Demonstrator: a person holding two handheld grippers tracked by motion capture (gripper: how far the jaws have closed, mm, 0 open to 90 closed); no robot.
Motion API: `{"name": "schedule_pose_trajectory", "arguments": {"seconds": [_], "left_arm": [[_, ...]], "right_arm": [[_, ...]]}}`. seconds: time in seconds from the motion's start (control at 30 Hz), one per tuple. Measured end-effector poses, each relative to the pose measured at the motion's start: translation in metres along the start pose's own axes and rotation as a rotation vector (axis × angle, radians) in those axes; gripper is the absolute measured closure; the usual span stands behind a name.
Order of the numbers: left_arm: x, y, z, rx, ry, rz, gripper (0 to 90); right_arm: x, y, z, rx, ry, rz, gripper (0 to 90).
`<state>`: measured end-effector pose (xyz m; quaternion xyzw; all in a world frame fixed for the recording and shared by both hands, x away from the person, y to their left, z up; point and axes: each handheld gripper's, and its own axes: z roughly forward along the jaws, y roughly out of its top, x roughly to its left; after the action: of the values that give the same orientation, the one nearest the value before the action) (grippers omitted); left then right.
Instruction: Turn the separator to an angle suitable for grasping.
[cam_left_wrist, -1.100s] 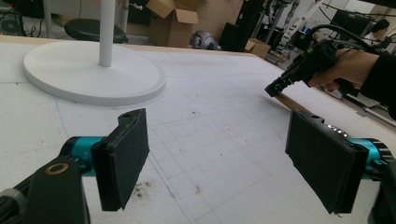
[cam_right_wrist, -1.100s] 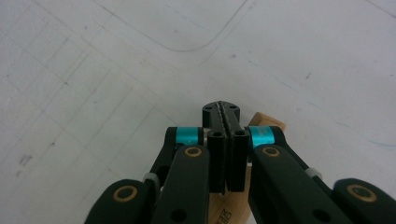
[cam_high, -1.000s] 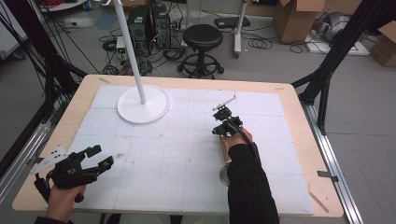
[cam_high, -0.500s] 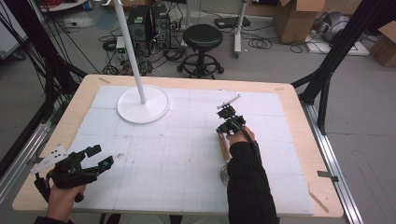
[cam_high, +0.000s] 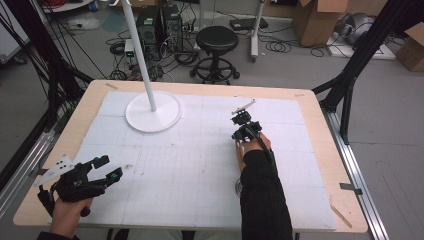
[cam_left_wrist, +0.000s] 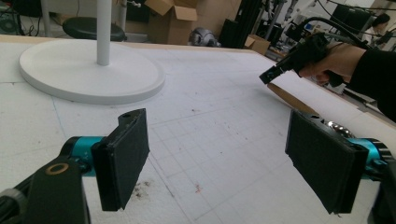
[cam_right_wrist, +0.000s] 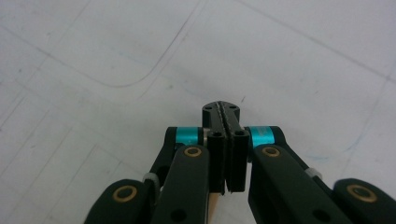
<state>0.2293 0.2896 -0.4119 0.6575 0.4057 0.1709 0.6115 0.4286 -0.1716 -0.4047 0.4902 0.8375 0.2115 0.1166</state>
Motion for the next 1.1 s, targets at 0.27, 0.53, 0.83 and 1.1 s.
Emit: {"name": "schedule_pose_trajectory", "arguments": {"seconds": [0.27, 0.53, 0.83, 1.1], "left_arm": [[0.0, 0.0, 0.0, 0.001, 0.002, 0.001, 21.9], [-0.001, 0.0, 0.0, 0.001, 0.002, 0.003, 21.9], [-0.001, 0.0, 0.001, 0.001, 0.003, 0.002, 21.9], [-0.001, 0.0, 0.001, 0.002, 0.004, 0.003, 21.9]], "right_arm": [[-0.003, -0.009, -0.013, -0.004, 0.023, -0.019, 89.2], [-0.022, -0.032, -0.033, -0.109, -0.145, 0.076, 89.2], [-0.019, -0.064, -0.01, -0.11, 0.066, 0.096, 89.3], [0.0, -0.066, -0.013, -0.124, 0.153, 0.014, 89.2]]}}
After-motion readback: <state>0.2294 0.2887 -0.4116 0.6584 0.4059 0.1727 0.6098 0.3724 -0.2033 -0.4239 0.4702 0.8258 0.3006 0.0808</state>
